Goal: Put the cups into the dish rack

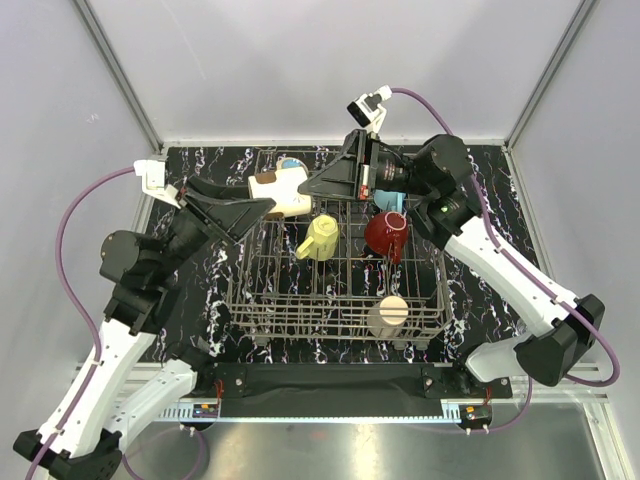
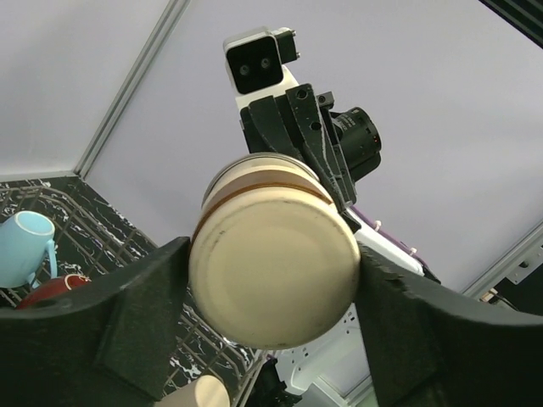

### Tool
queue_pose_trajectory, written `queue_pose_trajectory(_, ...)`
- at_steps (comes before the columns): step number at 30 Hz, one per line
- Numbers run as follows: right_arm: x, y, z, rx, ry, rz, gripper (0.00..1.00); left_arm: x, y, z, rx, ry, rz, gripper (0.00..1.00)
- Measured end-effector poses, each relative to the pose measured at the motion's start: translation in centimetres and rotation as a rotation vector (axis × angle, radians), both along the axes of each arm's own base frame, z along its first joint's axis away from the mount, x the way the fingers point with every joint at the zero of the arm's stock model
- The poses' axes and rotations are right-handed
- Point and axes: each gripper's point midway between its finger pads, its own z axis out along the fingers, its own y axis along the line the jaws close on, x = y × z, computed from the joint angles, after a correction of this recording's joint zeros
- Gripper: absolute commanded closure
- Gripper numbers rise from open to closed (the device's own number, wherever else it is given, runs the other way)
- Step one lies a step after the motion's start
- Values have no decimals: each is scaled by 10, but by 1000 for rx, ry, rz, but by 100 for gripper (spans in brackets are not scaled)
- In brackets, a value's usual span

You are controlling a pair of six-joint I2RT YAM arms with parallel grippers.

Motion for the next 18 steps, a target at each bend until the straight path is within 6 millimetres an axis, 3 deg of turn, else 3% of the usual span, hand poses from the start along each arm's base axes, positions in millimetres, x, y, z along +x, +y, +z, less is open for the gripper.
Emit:
queue_pose_trajectory(3,1,1,-1,0,1,-3,100,0,0,1,4,2,1,47)
queue_pose_trajectory(4,1,1,-1,1,0,-3,100,0,0,1,6,2,1,68)
queue_pose_trajectory(5,1,1,-1,1,1,-5,98,0,0,1,8,2,2,77)
queue_pose_trajectory(7,2,2,-2,-3,1,-8,80,1,0,0,12,8,3,100)
queue_pose_trajectory(8,3,2,-3,-7,3,-11,60,2,-1,-1,20,13,5,100)
queue_pose_trajectory(10,6,4,-11,-36,10,-33,45,4,-1,-1,44,27,12,100)
queue_pose_trajectory(11,9,5,-16,-59,13,-49,31,7,-2,-3,66,41,17,100)
queue_pose_trajectory(15,25,6,-47,-215,45,-178,18,18,-4,-14,173,97,50,100)
queue_pose_trajectory(18,43,-8,-74,-378,60,-346,16,28,-3,-35,268,161,81,100)
